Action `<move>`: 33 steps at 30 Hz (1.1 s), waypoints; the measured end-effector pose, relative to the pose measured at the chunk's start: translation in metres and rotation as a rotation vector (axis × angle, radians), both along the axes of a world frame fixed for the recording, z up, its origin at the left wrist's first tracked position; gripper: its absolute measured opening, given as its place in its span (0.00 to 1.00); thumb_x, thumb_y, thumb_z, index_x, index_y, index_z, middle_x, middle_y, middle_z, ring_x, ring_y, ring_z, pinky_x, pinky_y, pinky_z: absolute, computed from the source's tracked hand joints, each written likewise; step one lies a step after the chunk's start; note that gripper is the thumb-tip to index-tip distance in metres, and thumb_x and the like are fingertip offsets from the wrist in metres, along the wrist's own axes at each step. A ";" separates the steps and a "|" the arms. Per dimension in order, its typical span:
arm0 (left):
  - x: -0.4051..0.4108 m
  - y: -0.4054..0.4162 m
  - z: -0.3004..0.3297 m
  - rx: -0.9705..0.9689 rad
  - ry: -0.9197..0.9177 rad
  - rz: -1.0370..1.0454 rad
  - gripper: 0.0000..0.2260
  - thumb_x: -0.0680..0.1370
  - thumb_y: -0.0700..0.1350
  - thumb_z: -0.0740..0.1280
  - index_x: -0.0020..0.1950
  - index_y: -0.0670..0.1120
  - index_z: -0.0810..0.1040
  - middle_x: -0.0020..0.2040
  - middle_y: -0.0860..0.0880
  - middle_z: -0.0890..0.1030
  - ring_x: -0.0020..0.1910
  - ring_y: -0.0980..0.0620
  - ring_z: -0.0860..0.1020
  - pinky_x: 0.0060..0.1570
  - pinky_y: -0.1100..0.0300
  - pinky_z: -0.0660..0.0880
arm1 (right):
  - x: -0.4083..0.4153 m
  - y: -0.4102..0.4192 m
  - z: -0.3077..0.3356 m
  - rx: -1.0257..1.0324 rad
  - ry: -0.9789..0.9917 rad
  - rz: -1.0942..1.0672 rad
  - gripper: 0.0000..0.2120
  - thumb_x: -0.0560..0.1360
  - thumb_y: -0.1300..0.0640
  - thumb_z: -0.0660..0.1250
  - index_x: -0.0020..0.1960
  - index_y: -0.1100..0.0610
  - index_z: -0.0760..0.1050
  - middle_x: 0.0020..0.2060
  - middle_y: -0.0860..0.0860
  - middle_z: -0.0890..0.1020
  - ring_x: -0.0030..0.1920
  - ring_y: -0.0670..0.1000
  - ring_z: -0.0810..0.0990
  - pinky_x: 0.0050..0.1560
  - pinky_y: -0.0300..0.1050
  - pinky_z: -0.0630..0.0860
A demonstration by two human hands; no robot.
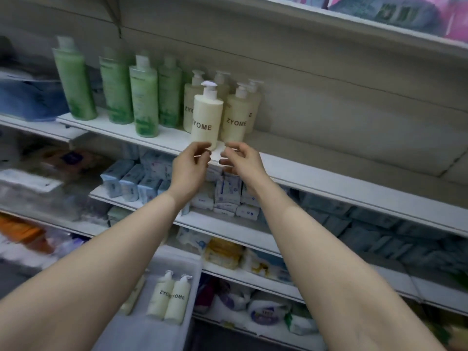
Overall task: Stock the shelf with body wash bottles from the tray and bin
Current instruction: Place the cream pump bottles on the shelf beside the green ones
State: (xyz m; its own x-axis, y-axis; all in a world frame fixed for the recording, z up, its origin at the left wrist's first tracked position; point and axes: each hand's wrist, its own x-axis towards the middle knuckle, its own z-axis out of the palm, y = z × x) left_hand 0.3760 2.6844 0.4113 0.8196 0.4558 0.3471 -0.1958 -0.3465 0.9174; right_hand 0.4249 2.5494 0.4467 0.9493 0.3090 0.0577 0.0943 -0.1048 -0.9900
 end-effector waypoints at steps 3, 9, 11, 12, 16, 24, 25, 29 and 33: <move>-0.024 0.028 -0.022 -0.010 0.025 0.040 0.09 0.80 0.44 0.64 0.59 0.51 0.78 0.52 0.50 0.83 0.53 0.51 0.81 0.57 0.47 0.78 | -0.024 0.021 -0.022 -0.025 0.007 0.034 0.10 0.82 0.58 0.64 0.62 0.59 0.76 0.52 0.57 0.83 0.46 0.50 0.83 0.44 0.40 0.82; -0.077 0.075 -0.094 -0.041 0.172 0.104 0.08 0.80 0.43 0.64 0.58 0.50 0.77 0.50 0.50 0.82 0.51 0.51 0.81 0.57 0.47 0.78 | -0.068 0.069 -0.101 -0.071 0.188 0.139 0.10 0.82 0.55 0.65 0.60 0.59 0.76 0.50 0.56 0.83 0.43 0.50 0.83 0.45 0.44 0.81; -0.098 0.086 -0.127 -0.045 0.240 0.127 0.08 0.80 0.43 0.64 0.57 0.51 0.77 0.49 0.51 0.82 0.50 0.51 0.81 0.55 0.47 0.78 | -0.080 0.084 -0.136 -0.087 0.270 0.174 0.10 0.81 0.54 0.66 0.59 0.59 0.77 0.48 0.56 0.83 0.44 0.50 0.82 0.46 0.44 0.80; -0.108 0.091 -0.145 -0.045 0.281 0.147 0.08 0.79 0.43 0.65 0.57 0.52 0.78 0.49 0.52 0.82 0.50 0.51 0.81 0.54 0.49 0.78 | -0.085 0.091 -0.154 -0.095 0.308 0.184 0.10 0.81 0.54 0.66 0.58 0.59 0.77 0.48 0.55 0.83 0.44 0.50 0.82 0.45 0.43 0.80; -0.147 0.106 -0.212 -0.079 0.470 0.232 0.11 0.79 0.40 0.65 0.60 0.47 0.79 0.48 0.52 0.82 0.49 0.53 0.80 0.51 0.63 0.76 | -0.105 0.114 -0.225 -0.133 0.424 0.234 0.08 0.81 0.54 0.66 0.56 0.57 0.78 0.46 0.53 0.82 0.47 0.50 0.82 0.49 0.44 0.82; -0.194 0.114 -0.319 -0.147 0.764 0.261 0.16 0.78 0.39 0.67 0.66 0.46 0.76 0.62 0.49 0.78 0.59 0.55 0.76 0.56 0.63 0.72 | -0.126 0.136 -0.368 -0.268 0.686 0.271 0.13 0.81 0.53 0.65 0.63 0.56 0.77 0.59 0.53 0.80 0.57 0.51 0.81 0.55 0.44 0.81; -0.194 0.116 -0.331 -0.131 0.784 0.261 0.17 0.78 0.40 0.67 0.67 0.47 0.75 0.64 0.49 0.77 0.61 0.55 0.75 0.58 0.63 0.71 | -0.126 0.138 -0.383 -0.279 0.704 0.268 0.13 0.81 0.53 0.65 0.63 0.55 0.76 0.60 0.54 0.80 0.58 0.50 0.80 0.55 0.43 0.81; -0.189 0.126 -0.375 -0.064 0.868 0.268 0.23 0.78 0.44 0.68 0.72 0.49 0.69 0.71 0.49 0.72 0.68 0.49 0.72 0.67 0.53 0.70 | -0.115 0.148 -0.435 -0.312 0.750 0.260 0.18 0.82 0.53 0.63 0.70 0.56 0.72 0.64 0.53 0.77 0.60 0.49 0.79 0.55 0.41 0.79; -0.173 0.136 -0.415 0.038 0.919 0.310 0.29 0.77 0.45 0.70 0.75 0.48 0.64 0.75 0.48 0.66 0.72 0.48 0.66 0.71 0.51 0.64 | -0.095 0.166 -0.486 -0.314 0.786 0.231 0.20 0.82 0.56 0.63 0.73 0.58 0.69 0.66 0.56 0.75 0.60 0.52 0.79 0.57 0.46 0.79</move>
